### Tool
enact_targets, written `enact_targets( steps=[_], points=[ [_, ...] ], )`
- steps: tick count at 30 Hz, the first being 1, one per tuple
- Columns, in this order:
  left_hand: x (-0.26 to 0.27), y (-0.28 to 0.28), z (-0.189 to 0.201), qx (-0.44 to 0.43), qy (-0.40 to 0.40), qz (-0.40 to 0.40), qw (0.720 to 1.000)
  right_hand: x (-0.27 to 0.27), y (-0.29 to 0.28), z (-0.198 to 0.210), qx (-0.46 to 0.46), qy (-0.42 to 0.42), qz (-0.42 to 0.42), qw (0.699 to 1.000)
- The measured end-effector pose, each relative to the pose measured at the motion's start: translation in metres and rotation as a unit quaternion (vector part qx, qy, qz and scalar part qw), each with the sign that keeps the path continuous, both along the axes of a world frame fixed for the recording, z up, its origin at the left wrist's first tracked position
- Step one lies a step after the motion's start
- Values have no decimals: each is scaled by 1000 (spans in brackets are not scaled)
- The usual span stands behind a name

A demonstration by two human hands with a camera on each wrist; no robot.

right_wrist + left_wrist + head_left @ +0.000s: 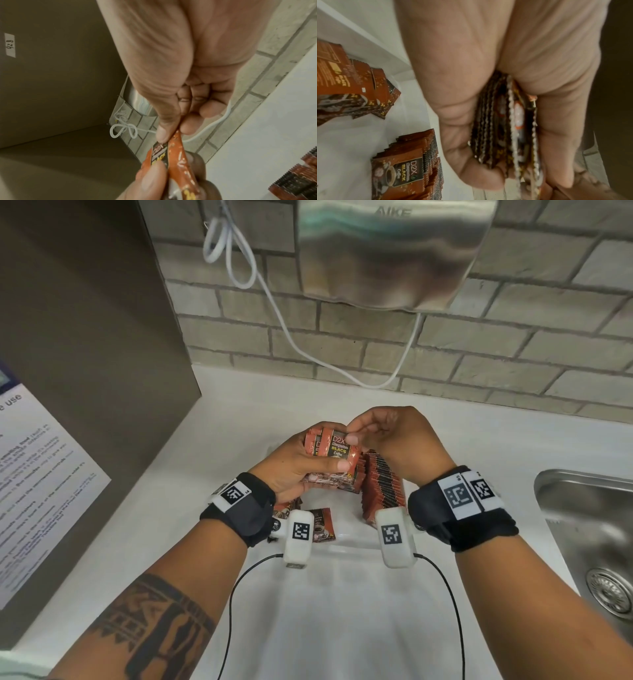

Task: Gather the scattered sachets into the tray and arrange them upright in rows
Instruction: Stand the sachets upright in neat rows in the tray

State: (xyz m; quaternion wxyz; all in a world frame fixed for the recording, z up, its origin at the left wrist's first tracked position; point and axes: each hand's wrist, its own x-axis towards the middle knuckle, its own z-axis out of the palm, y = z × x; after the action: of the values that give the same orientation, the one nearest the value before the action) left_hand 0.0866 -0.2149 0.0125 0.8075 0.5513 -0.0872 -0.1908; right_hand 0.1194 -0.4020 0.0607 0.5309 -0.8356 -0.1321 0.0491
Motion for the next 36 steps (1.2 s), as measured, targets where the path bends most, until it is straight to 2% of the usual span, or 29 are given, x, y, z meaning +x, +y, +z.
enact_targets(
  steps=[3, 9, 12, 15, 18, 20, 23, 26, 32, 36],
  points=[
    [0, -2, 0, 35, -13, 6, 999, 4, -3, 1, -21, -11, -15, 1000],
    [6, -2, -8, 119, -45, 23, 992, 7, -10, 1, -99, -27, 18, 995],
    [12, -3, -14, 196, -69, 49, 977, 7, -13, 5, -138, -49, 20, 989],
    [18, 8, -22, 321, -100, 78, 939, 9, -17, 4, -174, -57, 11, 983],
    [20, 23, -27, 454, -77, 62, 886, 13, -21, -9, -240, -42, 5, 970],
    [20, 26, -28, 517, -60, 19, 854, 16, -22, -24, -245, -10, -1, 969],
    [19, 15, -24, 567, -46, -67, 820, 22, -19, -44, -247, 18, 0, 969],
    [25, -5, -31, 616, -37, -154, 772, 29, -14, -60, -265, 40, 0, 963],
    [36, -34, -44, 649, 6, -207, 732, 38, -7, -81, -300, 58, -7, 952],
    [44, -41, -44, 648, 24, -219, 729, 41, -7, -88, -318, 55, 2, 946]
  ],
)
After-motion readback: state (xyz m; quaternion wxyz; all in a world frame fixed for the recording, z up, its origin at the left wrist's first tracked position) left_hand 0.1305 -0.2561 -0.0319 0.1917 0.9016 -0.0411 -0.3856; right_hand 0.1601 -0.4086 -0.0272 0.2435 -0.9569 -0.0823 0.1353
